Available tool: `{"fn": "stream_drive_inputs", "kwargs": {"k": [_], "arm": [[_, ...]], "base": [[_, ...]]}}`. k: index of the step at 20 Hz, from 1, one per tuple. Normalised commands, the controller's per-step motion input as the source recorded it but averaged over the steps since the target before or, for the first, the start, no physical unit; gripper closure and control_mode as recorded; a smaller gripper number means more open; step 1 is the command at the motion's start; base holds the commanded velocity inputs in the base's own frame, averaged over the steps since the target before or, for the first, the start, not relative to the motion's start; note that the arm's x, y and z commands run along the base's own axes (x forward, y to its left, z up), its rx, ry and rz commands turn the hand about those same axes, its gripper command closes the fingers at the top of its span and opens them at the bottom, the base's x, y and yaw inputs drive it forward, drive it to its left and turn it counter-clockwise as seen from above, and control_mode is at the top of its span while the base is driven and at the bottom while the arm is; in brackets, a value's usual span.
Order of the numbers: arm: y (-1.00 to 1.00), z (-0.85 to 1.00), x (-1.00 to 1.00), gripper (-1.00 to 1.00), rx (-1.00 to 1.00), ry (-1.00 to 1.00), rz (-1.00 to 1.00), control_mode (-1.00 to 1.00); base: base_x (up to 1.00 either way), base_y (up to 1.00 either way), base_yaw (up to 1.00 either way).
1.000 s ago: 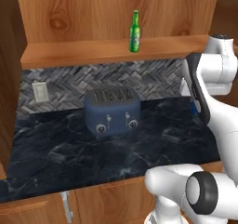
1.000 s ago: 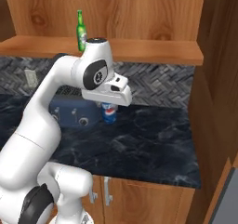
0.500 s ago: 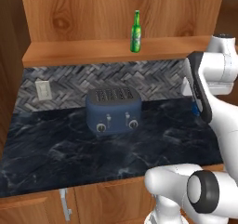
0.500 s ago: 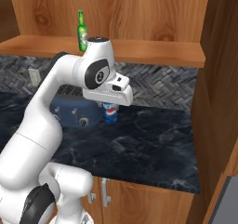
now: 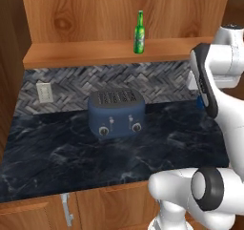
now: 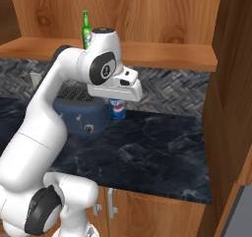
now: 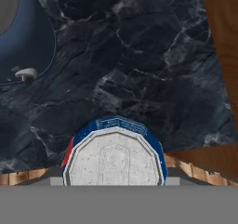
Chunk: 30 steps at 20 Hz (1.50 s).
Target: Pick the can, beer from the counter and place them in the open cabinet.
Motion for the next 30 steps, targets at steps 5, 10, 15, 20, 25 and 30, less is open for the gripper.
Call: {"fn": "stream_drive_inputs", "kwargs": {"k": [5,10,15,20,25,30], "arm": [[-0.06,0.59,0.0,1.0,0.0,-0.08,0.06,-1.0],[-0.05,0.33,0.02,1.0,0.0,-0.16,0.06,-1.0],[-0.11,0.35,0.02,1.0,0.0,-0.21,0.04,-1.0],[-0.01,0.2,0.09,1.0,0.0,-0.2,0.0,-1.0],[-0.03,0.24,0.24,1.0,0.0,-0.16,0.0,-1.0],[-0.01,0.27,0.23,1.0,0.0,-0.09,0.0,-1.0]], "base": [[0.0,0.0,0.0],[0.0,0.0,0.0],[0.0,0.0,0.0],[0.0,0.0,0.0],[0.0,0.0,0.0],[0.0,0.0,0.0]]}}
